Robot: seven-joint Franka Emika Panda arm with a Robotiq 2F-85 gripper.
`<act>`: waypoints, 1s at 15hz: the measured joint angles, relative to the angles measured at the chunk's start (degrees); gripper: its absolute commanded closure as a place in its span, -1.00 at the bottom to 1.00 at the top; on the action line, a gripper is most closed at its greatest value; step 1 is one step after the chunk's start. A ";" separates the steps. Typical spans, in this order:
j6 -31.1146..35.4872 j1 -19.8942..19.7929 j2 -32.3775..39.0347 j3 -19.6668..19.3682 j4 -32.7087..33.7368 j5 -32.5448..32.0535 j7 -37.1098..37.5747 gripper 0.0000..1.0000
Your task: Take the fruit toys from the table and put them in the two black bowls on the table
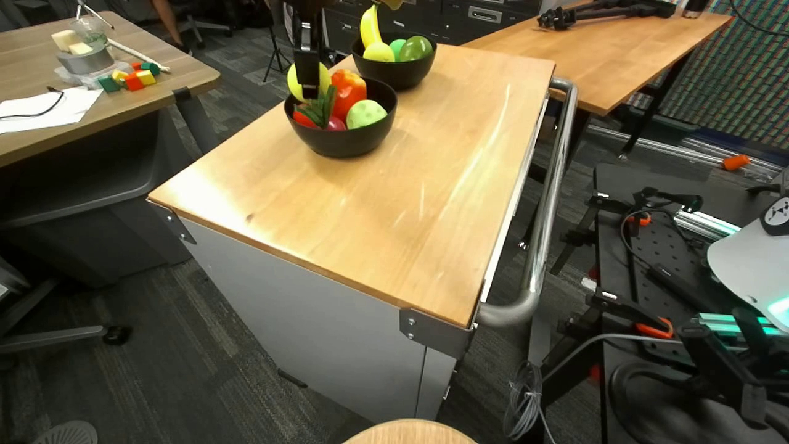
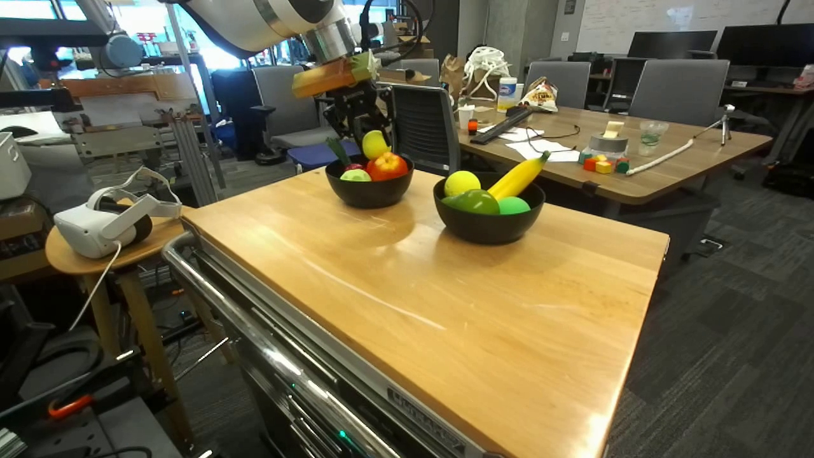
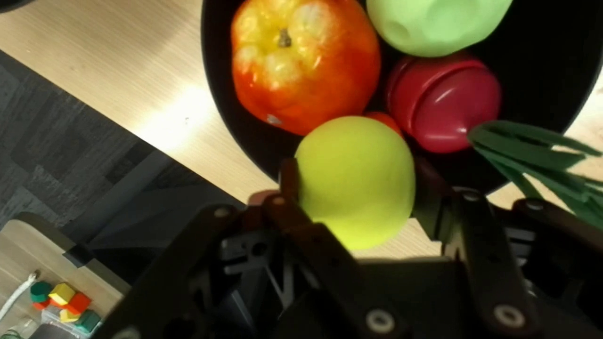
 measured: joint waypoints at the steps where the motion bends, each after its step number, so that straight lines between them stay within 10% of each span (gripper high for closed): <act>1: -0.82 0.20 0.49 0.00 0.28 0.00 -0.02 -0.92; 9: -10.33 1.09 -0.63 0.53 0.63 0.38 -0.65 -1.00; 15: -12.96 1.96 -15.32 1.31 -6.07 0.38 2.90 -1.00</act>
